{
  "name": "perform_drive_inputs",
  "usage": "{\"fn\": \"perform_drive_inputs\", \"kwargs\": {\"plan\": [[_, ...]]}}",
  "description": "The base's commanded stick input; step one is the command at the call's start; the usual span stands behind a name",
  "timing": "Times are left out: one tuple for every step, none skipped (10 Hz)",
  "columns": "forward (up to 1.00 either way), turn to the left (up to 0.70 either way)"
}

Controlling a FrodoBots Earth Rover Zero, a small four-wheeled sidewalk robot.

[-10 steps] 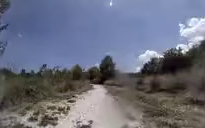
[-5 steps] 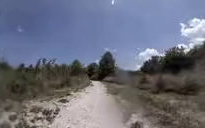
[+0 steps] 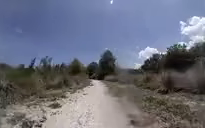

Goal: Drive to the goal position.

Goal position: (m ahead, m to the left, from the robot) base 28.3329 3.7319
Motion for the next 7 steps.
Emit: {"fn": "perform_drive_inputs", "kwargs": {"plan": [[0.85, 0.33], [0.85, -0.01], [0.85, -0.01], [0.85, -0.01], [0.85, -0.01], [0.85, -0.01], [0.85, -0.01]]}}
